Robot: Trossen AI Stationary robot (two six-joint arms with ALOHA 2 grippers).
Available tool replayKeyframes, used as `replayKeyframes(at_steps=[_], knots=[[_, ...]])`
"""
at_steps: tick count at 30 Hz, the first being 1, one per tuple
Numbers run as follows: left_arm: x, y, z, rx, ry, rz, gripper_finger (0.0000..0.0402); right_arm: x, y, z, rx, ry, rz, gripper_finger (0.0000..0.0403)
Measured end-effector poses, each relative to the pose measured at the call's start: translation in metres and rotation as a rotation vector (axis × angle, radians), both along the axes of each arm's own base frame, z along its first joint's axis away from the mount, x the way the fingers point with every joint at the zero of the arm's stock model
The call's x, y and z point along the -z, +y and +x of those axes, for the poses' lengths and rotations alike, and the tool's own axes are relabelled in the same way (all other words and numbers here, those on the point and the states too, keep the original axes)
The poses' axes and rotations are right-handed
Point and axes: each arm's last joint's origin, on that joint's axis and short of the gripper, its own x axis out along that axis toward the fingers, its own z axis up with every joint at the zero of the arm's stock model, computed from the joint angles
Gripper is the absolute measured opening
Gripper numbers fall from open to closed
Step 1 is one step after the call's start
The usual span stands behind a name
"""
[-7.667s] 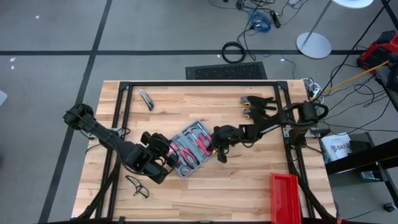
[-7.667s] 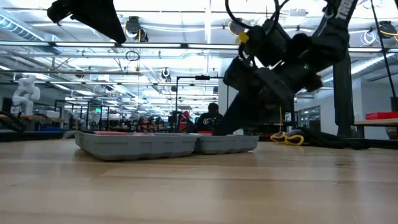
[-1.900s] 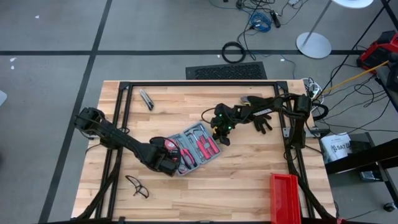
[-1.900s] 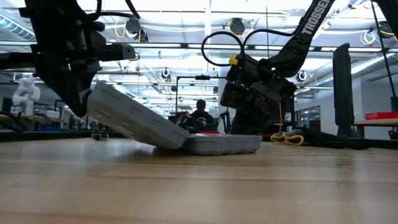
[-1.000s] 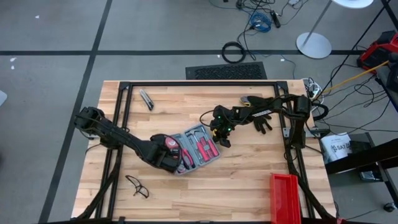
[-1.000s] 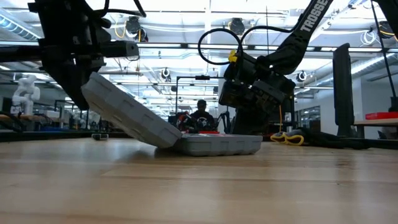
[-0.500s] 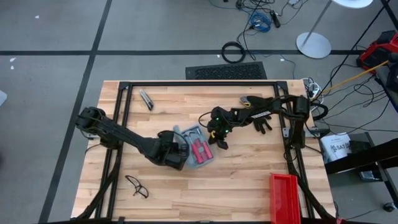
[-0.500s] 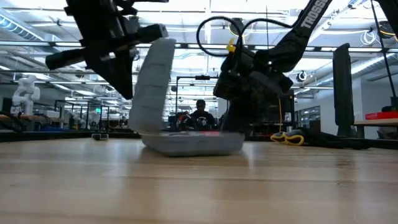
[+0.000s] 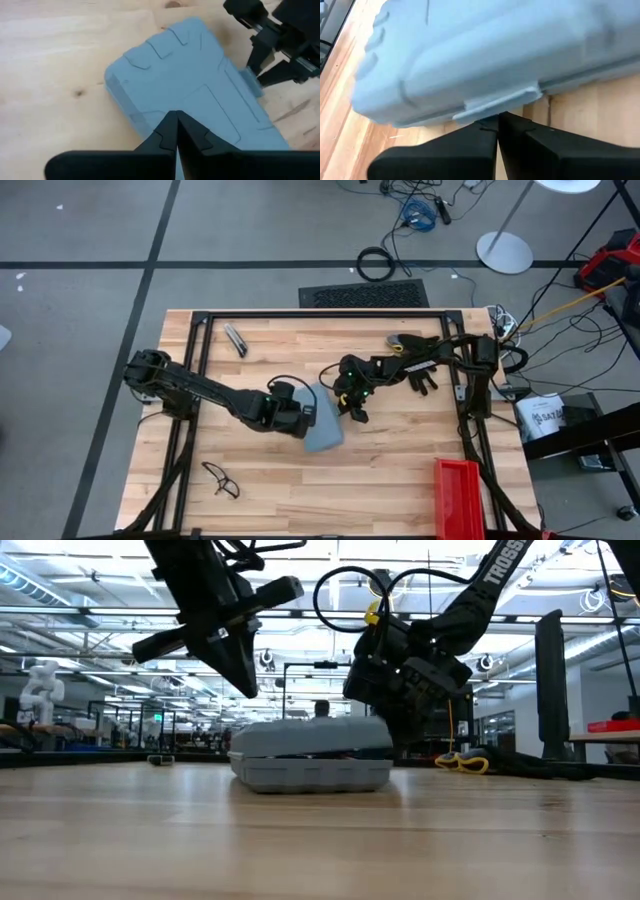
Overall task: Prefit tool cases
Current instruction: Close the gray prefit tool case
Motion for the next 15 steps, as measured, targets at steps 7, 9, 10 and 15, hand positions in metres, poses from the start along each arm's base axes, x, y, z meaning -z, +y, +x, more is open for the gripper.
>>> replayKeyframes(at_steps=[7,9,10,15], knots=[[-0.001,0.005,0.005,0.029,-0.016,-0.004,0.0008,0.000,0.000,-0.001,0.000,0.004,0.001,0.0000],[-0.001,0.007,0.006,0.042,-0.022,0.004,0.0008,0.001,0.000,-0.001,0.001,0.005,0.002,0.0000],[-0.002,0.009,0.008,0.052,-0.033,0.008,0.0008,0.001,0.000,-0.001,0.001,0.005,0.002,0.0000],[0.003,0.018,0.022,0.112,-0.059,0.015,0.0008,0.002,-0.001,-0.002,0.015,0.019,-0.013,0.0000]])
